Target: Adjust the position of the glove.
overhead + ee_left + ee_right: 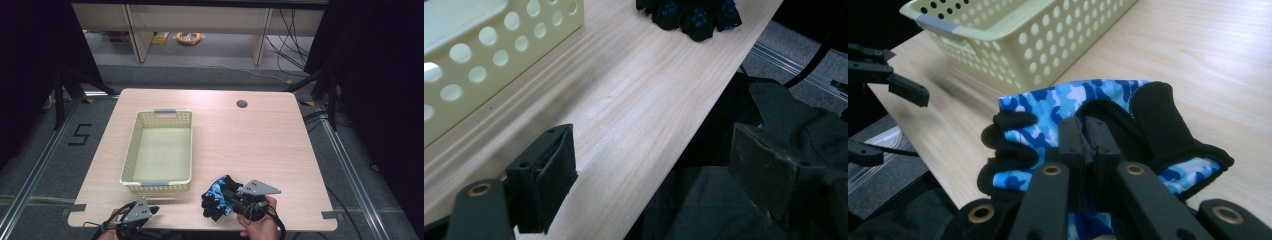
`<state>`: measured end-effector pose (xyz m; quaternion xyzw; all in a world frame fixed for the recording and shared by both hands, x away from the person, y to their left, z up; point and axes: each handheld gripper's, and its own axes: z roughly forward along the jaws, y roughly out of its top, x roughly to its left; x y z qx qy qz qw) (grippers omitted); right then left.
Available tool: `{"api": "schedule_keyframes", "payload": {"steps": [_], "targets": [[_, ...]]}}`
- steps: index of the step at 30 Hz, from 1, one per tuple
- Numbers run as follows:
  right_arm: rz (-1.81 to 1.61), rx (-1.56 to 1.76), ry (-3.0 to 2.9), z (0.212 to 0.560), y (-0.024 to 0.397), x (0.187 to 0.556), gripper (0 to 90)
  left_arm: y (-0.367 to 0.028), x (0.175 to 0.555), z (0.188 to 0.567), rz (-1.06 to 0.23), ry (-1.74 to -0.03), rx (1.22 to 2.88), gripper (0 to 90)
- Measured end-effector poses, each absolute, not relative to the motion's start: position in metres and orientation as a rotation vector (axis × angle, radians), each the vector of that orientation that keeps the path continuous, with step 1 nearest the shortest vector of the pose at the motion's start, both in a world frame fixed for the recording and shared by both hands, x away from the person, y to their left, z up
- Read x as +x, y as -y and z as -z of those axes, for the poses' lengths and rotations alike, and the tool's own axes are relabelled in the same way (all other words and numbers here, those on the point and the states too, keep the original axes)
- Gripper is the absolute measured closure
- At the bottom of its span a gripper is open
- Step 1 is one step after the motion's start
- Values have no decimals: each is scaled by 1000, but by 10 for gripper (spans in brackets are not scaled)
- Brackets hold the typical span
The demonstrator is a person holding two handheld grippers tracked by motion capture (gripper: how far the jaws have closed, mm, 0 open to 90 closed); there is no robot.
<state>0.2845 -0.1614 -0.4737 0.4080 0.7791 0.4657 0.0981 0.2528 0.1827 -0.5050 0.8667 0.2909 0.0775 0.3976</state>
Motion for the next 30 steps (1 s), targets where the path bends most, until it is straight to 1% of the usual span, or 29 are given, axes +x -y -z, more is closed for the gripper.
{"api": "schedule_keyframes", "payload": {"steps": [1, 3, 4, 6, 8, 9, 15, 18, 19, 23, 27, 30], "targets": [[-1373, 1261, -2311, 473, 159, 281, 874, -183, 253, 505, -196, -737, 2195, 185], [-1355, 1197, -2317, 476, 159, 283, 874, -183, 253, 505, -196, -737, 2192, 186], [-1350, 1238, -2320, 475, 158, 281, 874, -181, 252, 506, -185, -757, 2159, 186], [-1381, 1204, -2335, 476, 158, 281, 873, -183, 253, 505, -195, -735, 2196, 187], [-1358, 1279, -2321, 476, 154, 276, 871, -181, 253, 506, -190, -749, 2177, 187], [-1360, 1215, -2316, 479, 155, 278, 871, -181, 253, 506, -192, -749, 2178, 187], [-1352, 1257, -2314, 481, 157, 277, 870, -181, 253, 507, -187, -750, 2180, 187], [-1328, 1345, -2286, 484, 153, 275, 869, -180, 252, 508, -180, -761, 2171, 187], [-1332, 1300, -2276, 487, 152, 277, 894, -180, 253, 508, -181, -761, 2171, 187], [-1309, 1268, -2334, 492, 144, 278, 889, -180, 253, 508, -180, -760, 2172, 187], [-1293, 1276, -2344, 493, 144, 278, 879, -179, 251, 508, -178, -777, 2170, 187], [-1319, 1247, -2348, 492, 147, 280, 879, -180, 253, 508, -183, -752, 2185, 187]]}}
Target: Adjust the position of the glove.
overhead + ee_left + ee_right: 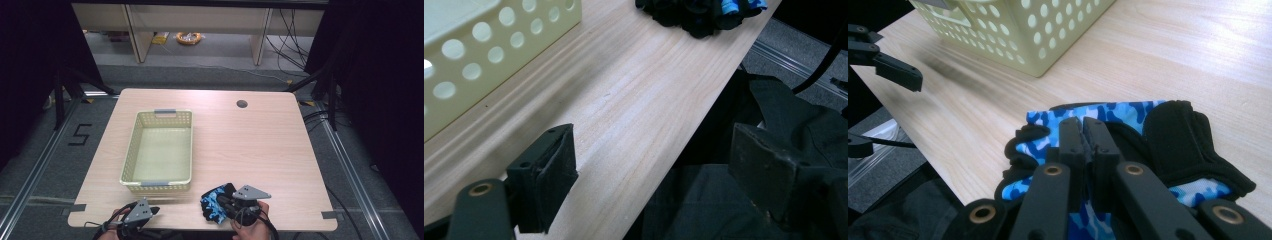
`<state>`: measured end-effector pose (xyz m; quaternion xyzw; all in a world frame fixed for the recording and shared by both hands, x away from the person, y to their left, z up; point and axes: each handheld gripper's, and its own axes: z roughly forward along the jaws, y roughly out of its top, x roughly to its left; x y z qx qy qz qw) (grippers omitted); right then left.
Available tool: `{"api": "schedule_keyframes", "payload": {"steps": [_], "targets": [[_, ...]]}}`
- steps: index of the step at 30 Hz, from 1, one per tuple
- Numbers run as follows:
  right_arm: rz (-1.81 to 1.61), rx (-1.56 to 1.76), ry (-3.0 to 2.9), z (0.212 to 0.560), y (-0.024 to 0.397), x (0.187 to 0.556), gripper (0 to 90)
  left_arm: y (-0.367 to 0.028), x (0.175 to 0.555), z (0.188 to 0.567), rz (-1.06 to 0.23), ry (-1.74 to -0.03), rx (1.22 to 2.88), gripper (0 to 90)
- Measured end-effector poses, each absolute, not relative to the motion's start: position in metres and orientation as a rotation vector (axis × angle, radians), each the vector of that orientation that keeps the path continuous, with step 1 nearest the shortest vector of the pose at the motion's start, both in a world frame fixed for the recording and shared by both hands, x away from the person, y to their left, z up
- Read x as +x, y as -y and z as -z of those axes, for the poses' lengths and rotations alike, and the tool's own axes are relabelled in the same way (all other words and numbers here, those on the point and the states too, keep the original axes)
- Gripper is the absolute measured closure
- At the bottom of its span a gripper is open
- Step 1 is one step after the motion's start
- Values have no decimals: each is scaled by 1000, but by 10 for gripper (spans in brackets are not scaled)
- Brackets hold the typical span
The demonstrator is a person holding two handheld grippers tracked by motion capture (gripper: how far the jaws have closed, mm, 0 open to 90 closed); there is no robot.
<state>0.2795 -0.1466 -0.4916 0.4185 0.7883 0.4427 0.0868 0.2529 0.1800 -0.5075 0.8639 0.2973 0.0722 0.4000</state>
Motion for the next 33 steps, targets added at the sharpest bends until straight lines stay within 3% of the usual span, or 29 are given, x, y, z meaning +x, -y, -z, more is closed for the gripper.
{"api": "schedule_keyframes", "payload": {"steps": [10, 17, 33], "targets": [[-1335, 1198, -2288, 473, 171, 285, 758, -176, 252, 508, -160, -790, 2135, 201], [-1248, 1194, -2284, 472, 205, 300, 709, -155, 260, 503, -185, -703, 2147, 315], [-1231, 1202, -2432, 480, 186, 322, 665, -94, 296, 501, -294, -592, 2194, 484]]}}
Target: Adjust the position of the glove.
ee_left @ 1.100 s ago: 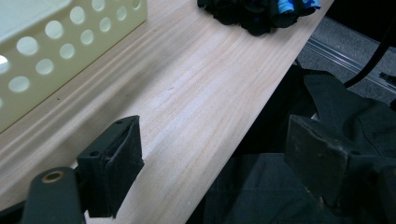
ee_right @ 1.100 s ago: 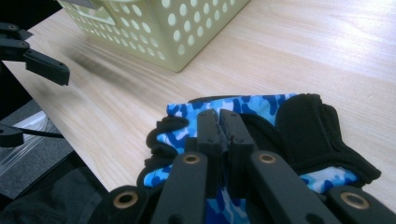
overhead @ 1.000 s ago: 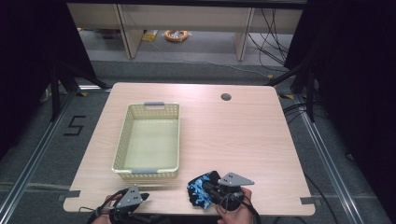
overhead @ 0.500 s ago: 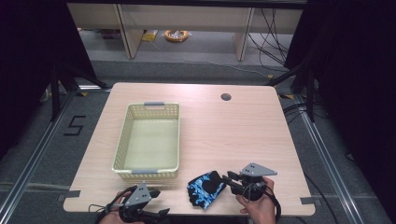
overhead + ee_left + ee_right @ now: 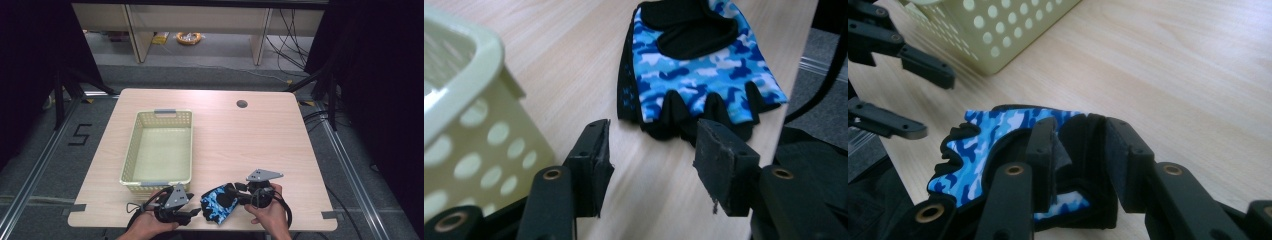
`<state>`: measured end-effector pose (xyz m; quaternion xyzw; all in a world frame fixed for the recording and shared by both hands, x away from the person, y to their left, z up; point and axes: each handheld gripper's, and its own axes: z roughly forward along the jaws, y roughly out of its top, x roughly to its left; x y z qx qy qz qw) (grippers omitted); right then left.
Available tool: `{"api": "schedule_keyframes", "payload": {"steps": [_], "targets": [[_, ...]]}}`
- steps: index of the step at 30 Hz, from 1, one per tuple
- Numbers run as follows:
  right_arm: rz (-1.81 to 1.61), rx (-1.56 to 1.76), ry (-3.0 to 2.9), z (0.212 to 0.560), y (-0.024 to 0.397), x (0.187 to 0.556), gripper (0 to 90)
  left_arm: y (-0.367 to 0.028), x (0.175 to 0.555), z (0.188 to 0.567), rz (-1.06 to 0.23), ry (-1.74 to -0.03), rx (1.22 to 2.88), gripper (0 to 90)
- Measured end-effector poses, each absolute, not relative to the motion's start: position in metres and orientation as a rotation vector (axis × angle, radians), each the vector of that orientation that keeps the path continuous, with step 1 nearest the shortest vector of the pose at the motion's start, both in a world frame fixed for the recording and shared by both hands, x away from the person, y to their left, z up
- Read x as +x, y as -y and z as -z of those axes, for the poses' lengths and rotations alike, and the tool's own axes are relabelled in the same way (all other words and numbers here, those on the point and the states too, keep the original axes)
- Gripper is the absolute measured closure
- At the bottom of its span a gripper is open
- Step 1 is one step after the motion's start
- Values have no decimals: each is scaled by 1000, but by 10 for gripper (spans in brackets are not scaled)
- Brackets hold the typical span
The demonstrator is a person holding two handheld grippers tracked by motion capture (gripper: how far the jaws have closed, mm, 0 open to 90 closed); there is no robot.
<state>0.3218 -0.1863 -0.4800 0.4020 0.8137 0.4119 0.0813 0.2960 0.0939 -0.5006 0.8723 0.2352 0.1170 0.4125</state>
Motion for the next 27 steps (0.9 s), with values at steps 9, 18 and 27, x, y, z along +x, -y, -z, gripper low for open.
{"api": "schedule_keyframes", "payload": {"steps": [9, 18, 27], "targets": [[-1153, 1201, -2511, 494, 177, 326, 698, -77, 305, 510, -253, -541, 2282, 608], [-1199, 1225, -2552, 494, 179, 326, 862, -78, 308, 510, -239, -581, 2247, 893], [-1515, 1420, -2422, 482, 191, 317, 863, -78, 309, 482, -303, -541, 2162, 895]]}}
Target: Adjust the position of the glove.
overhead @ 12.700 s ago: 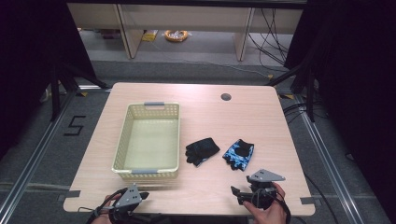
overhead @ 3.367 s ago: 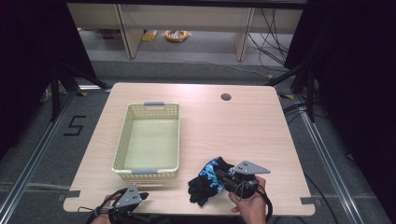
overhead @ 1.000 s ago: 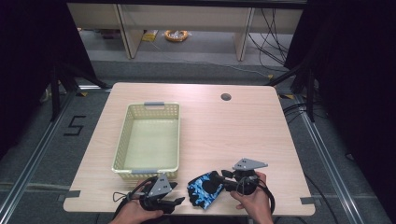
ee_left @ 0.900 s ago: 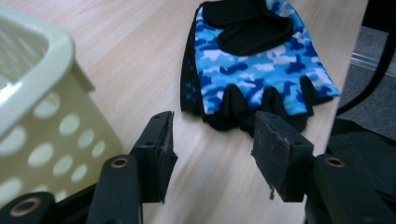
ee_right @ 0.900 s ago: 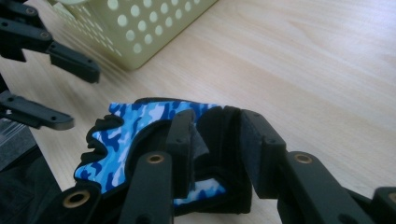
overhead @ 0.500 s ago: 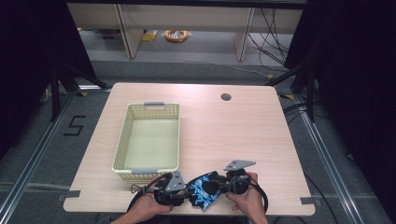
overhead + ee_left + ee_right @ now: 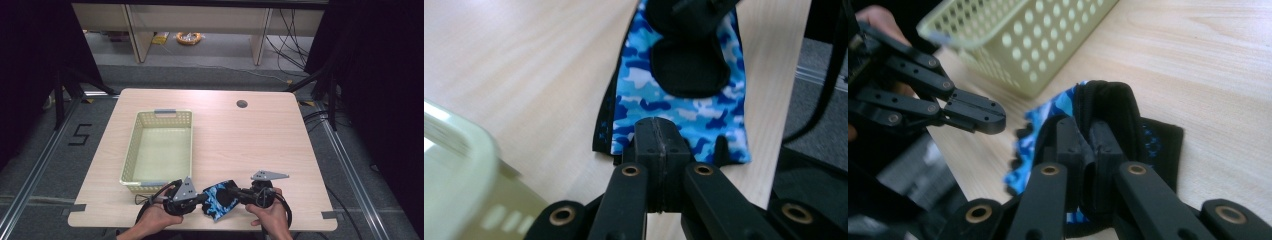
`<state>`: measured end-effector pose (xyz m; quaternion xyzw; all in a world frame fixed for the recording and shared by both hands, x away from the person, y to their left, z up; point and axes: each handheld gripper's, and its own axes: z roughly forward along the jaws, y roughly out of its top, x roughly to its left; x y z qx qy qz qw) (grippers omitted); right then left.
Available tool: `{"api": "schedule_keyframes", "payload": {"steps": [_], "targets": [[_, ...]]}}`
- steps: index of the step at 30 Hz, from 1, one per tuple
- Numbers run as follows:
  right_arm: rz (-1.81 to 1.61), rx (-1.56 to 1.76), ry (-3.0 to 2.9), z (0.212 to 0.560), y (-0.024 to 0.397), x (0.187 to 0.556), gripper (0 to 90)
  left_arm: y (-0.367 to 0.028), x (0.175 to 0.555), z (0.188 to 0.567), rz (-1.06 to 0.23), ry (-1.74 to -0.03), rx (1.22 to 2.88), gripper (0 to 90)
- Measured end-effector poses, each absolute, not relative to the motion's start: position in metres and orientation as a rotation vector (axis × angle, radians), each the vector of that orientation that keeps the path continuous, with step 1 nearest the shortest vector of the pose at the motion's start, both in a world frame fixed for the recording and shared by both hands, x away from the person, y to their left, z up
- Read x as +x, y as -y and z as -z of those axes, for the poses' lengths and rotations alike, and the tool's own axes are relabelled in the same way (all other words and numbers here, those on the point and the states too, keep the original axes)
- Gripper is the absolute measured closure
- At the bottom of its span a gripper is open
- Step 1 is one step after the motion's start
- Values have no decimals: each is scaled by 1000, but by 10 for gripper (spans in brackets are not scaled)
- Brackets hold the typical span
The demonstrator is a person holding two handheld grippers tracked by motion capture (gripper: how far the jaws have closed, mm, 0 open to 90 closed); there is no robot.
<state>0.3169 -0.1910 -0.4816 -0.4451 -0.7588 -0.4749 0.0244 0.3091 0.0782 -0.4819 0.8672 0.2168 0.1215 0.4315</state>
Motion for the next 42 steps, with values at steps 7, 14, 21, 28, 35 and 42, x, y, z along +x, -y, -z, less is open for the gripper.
{"api": "schedule_keyframes", "payload": {"steps": [7, 14, 21, 28, 35, 42], "targets": [[1588, -1490, 2214, 496, 202, 322, 861, -78, 319, 475, -323, -582, 2127, 894], [1455, -1571, 2239, 514, 203, 330, 823, -71, 317, 491, -273, -584, 2183, 813], [1429, -1544, 2300, 511, 199, 329, 701, -72, 315, 493, -239, -596, 2198, 733], [1488, -1527, 2358, 488, 204, 325, 569, -78, 315, 499, -209, -597, 2226, 632], [1351, -1579, 2435, 490, 223, 341, 644, -78, 313, 500, -162, -656, 2201, 519], [1285, -1523, 2378, 505, 219, 354, 652, -71, 317, 507, -61, -740, 2180, 426]]}}
